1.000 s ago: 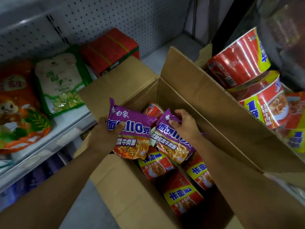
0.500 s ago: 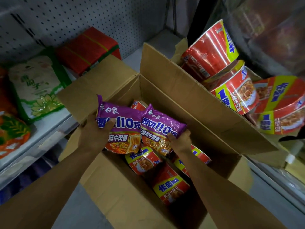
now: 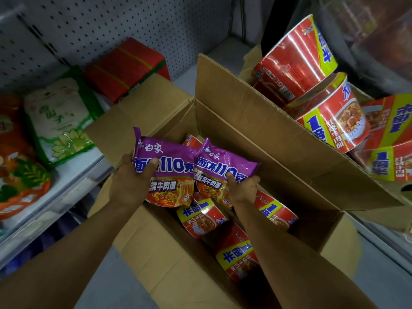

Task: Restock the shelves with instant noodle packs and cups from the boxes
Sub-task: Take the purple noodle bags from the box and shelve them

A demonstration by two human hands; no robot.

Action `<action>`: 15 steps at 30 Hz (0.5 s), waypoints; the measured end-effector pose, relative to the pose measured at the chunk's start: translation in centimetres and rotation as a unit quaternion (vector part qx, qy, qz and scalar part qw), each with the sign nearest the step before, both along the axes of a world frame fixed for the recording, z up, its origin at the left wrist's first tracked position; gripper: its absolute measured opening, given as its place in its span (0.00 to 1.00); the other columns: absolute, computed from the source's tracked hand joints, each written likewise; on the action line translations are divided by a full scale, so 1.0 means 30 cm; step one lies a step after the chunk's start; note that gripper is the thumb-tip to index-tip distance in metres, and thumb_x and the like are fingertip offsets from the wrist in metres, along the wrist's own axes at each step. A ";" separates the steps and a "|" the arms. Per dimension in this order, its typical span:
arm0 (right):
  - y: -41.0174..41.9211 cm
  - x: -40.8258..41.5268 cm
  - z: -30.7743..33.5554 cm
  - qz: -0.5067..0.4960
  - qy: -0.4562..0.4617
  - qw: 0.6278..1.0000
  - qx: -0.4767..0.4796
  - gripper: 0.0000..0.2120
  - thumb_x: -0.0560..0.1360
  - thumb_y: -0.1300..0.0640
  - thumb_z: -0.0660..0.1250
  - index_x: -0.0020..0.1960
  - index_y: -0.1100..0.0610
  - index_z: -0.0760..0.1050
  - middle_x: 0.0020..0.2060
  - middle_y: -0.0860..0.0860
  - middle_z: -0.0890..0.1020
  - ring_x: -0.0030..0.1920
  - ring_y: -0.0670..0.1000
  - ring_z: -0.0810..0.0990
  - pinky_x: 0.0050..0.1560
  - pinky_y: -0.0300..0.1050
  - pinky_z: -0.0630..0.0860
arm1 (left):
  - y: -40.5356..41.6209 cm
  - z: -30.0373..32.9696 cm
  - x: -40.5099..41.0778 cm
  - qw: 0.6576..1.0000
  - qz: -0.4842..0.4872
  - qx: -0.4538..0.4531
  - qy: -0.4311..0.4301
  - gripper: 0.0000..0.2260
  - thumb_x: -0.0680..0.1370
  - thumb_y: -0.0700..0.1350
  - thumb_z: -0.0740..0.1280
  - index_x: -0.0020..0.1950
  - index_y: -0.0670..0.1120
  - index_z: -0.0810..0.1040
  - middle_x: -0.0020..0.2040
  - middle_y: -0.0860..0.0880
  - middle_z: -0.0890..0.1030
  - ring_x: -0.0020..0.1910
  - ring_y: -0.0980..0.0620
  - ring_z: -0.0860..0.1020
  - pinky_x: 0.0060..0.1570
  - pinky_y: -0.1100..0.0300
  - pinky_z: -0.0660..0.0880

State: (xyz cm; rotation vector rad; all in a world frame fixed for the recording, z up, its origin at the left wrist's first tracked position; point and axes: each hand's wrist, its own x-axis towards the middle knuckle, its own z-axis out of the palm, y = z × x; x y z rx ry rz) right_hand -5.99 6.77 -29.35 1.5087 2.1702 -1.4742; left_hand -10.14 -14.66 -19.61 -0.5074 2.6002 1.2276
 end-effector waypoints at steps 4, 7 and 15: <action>-0.018 -0.003 0.046 0.037 0.030 0.998 0.038 0.25 0.76 0.52 0.68 0.64 0.61 0.61 0.60 0.59 0.76 0.58 0.59 0.79 0.49 0.50 0.77 | -0.013 0.024 0.018 1.000 0.003 0.001 0.009 0.22 0.77 0.55 0.65 0.62 0.40 0.68 0.54 0.42 0.79 0.48 0.43 0.80 0.45 0.50 0.78; -0.033 0.010 0.090 0.063 0.079 0.993 0.054 0.20 0.77 0.53 0.66 0.61 0.60 0.62 0.57 0.58 0.78 0.54 0.57 0.81 0.42 0.43 0.76 | -0.025 0.064 0.039 1.000 0.000 -0.008 0.021 0.20 0.78 0.53 0.64 0.60 0.39 0.69 0.50 0.45 0.77 0.43 0.49 0.76 0.34 0.62 0.70; -0.050 0.059 0.327 0.142 0.201 0.968 0.057 0.17 0.78 0.55 0.65 0.60 0.56 0.61 0.53 0.54 0.78 0.49 0.50 0.82 0.42 0.45 0.81 | -0.087 0.271 0.121 0.998 0.017 -0.005 0.066 0.20 0.79 0.54 0.62 0.61 0.39 0.70 0.48 0.47 0.75 0.43 0.49 0.73 0.32 0.62 0.65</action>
